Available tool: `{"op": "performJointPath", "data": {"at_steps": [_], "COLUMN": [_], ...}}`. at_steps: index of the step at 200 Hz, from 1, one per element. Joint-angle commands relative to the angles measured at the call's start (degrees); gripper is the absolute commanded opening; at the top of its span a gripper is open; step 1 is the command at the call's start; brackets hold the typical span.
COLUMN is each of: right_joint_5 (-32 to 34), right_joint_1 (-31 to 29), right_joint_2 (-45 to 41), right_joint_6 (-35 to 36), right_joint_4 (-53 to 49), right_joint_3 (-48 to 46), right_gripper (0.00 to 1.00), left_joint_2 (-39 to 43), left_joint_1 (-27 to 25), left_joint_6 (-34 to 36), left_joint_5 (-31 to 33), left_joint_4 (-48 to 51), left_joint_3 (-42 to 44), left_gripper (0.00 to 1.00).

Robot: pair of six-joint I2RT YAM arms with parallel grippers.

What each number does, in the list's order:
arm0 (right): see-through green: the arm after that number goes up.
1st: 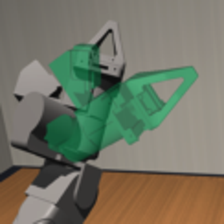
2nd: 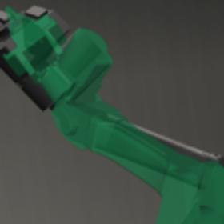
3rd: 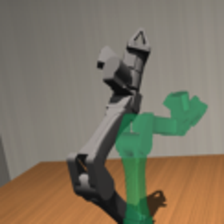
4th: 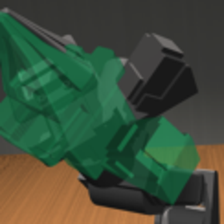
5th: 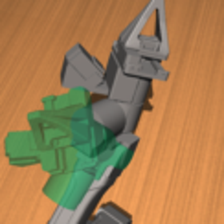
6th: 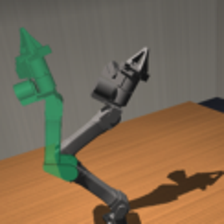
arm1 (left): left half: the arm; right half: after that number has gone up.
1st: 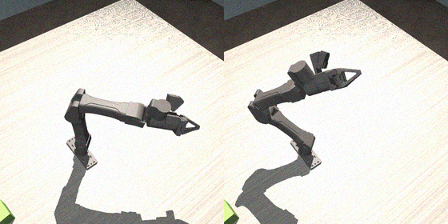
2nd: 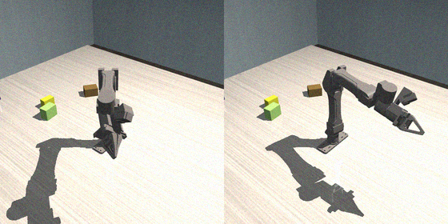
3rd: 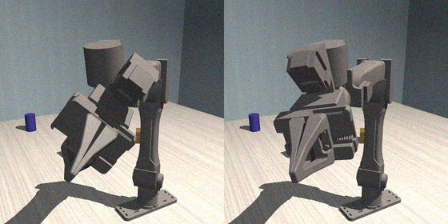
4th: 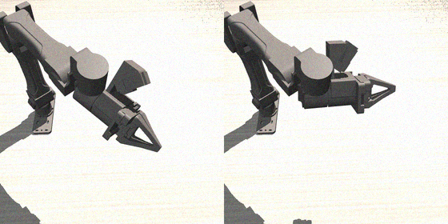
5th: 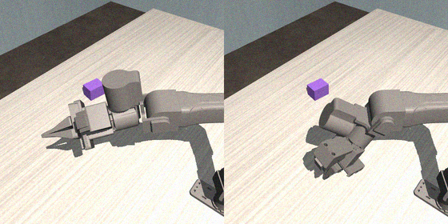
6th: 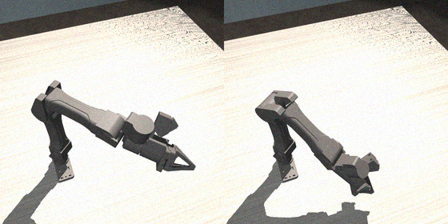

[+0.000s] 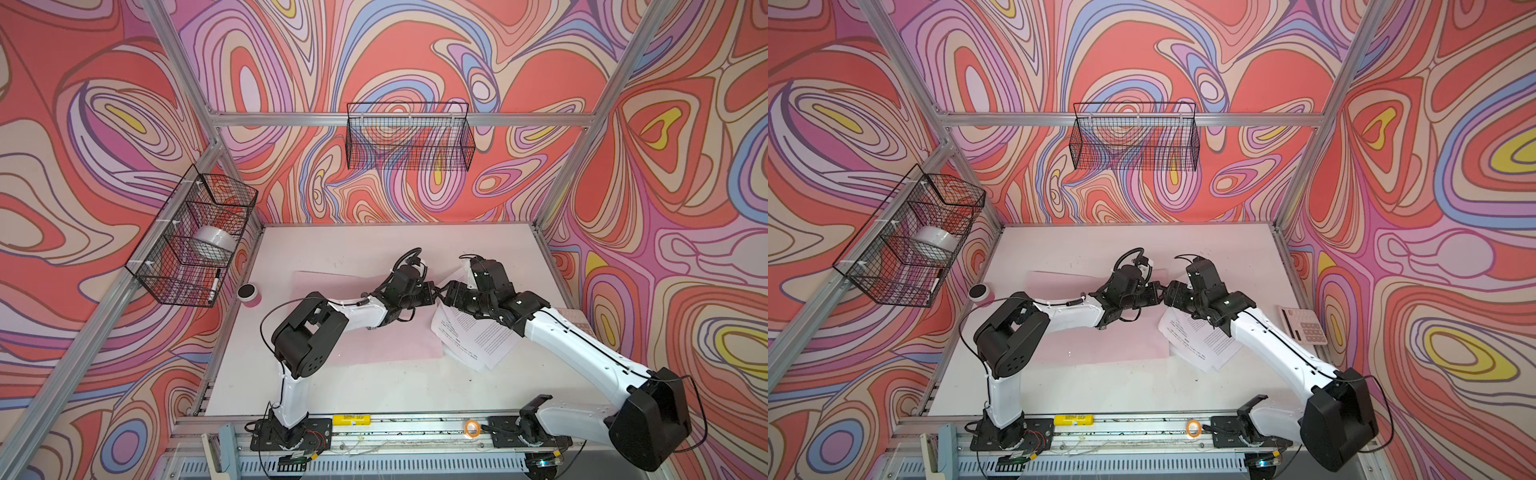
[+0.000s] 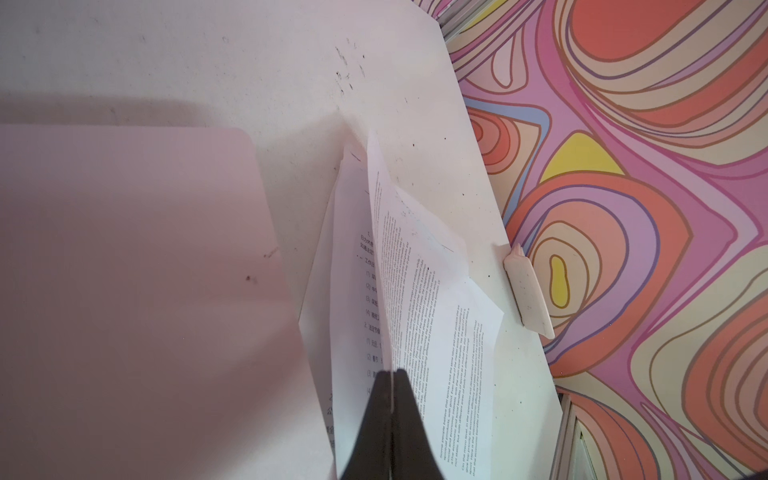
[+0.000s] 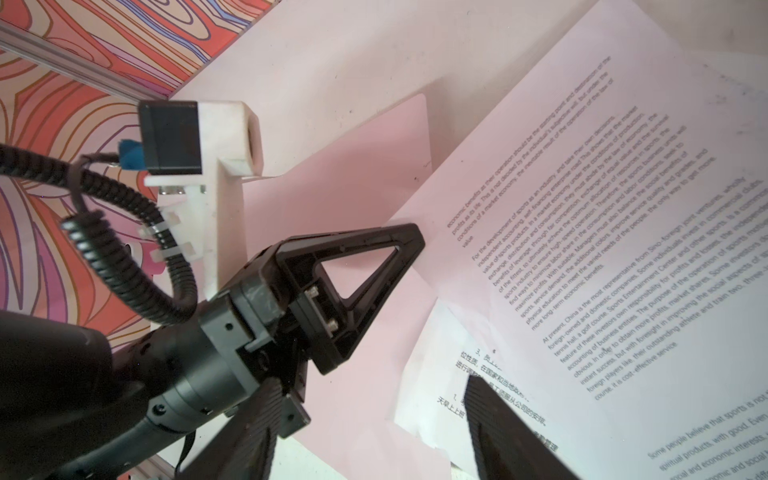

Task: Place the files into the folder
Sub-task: 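Lift the papers with both grippers and raise them toward the pink folder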

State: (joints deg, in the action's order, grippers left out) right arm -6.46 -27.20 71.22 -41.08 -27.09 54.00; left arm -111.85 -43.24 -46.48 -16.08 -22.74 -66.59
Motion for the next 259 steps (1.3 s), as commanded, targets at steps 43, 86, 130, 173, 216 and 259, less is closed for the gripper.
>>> {"op": "performJointPath", "data": {"at_steps": [43, 86, 130, 173, 216, 259], "right_joint_5": [-0.5, -6.0, -20.7, -32.2, -29.9, -19.8], "right_joint_1": [5.8, 12.2, 15.3, 15.4, 15.3, 15.5], "right_joint_2": [-1.6, 0.7, 7.3, 20.8, 29.2, 29.9], "right_joint_6": [4.3, 9.0, 14.5, 18.2, 20.1, 27.0], "right_joint_4": [-2.8, -2.1, 7.2, 18.8, 20.1, 12.4], "right_joint_3": [5.3, 10.7, 11.8, 12.5, 15.6, 17.6], "right_gripper": [0.73, 0.75, 0.83, 0.84, 0.83, 0.83], "left_joint_2": [13.8, 25.1, 33.7, 24.5, 16.1, 16.3], "left_joint_1": [-0.3, 2.0, 11.3, 22.4, 23.8, 23.8], "left_joint_6": [8.2, 12.9, 16.1, 20.5, 21.2, 24.8], "left_joint_5": [-3.3, -4.1, -10.1, -19.2, -17.5, -13.0], "left_joint_4": [12.0, 28.7, 41.1, 40.4, 34.2, 36.4], "left_joint_3": [-6.5, -10.1, -9.1, -7.0, -5.9, -4.5], "left_gripper": [0.00, 0.00, 0.00, 0.00, 0.00, 0.00]}}
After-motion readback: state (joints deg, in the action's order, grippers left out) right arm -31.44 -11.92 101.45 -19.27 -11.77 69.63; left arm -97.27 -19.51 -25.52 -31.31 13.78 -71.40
